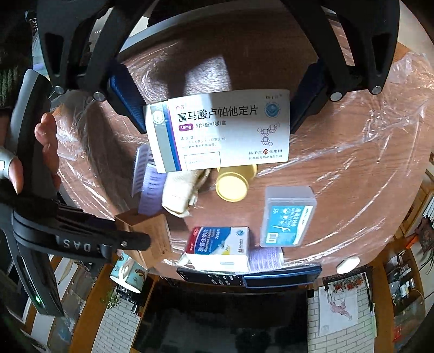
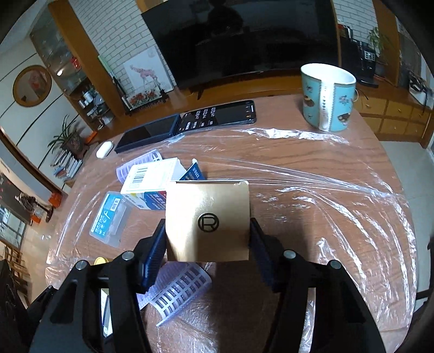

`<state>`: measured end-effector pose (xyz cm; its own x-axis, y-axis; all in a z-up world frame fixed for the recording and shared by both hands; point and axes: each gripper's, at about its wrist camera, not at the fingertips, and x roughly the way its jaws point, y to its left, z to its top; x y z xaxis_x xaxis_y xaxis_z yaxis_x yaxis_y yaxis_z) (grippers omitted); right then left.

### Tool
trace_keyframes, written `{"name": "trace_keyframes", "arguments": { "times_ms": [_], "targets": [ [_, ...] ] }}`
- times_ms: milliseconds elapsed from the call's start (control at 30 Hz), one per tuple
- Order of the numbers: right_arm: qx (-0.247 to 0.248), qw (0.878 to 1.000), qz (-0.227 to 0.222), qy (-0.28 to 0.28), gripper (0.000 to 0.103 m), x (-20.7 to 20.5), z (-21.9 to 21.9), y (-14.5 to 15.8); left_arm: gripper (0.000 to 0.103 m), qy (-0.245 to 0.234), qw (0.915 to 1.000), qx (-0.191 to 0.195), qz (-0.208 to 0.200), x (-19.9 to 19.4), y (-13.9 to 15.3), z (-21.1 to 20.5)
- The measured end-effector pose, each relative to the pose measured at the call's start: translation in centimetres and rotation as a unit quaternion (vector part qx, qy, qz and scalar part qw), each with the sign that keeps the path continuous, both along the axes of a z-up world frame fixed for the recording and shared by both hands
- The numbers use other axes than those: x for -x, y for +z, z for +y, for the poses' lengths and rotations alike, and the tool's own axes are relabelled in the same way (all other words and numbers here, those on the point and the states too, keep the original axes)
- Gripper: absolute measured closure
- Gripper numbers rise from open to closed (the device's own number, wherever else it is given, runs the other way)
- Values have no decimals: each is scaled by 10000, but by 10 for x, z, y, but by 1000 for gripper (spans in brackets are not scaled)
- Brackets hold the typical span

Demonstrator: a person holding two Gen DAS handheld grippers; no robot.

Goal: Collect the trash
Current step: 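Grasp the white medicine box with the left tool while the right tool grasps the brown box, then carry the white medicine box and brown box over the wastebasket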

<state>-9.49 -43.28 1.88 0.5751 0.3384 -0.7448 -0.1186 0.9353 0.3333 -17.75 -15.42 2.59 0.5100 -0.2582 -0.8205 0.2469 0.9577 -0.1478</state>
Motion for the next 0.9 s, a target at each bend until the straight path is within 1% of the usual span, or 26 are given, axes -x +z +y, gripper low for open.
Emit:
{"name": "trace_keyframes", "arguments": {
  "times_ms": [333, 500, 700, 900],
  "targets": [
    [-183, 9996, -140, -171, 45, 26, -4, 17, 5, 22, 9999, 103, -119, 2, 10, 23],
    [-78, 9992, -279, -287, 45, 47, -1, 26, 5, -33, 9998, 119, -172, 6, 14, 32],
    [-133, 9983, -418, -382, 45, 75, 3, 40, 5, -151, 9994, 167, -248, 14, 19, 41],
    [-216, 9977, -499, -406, 45, 108, 12, 47, 5, -319, 9989, 203, -291, 24, 23, 49]
  ]
}}
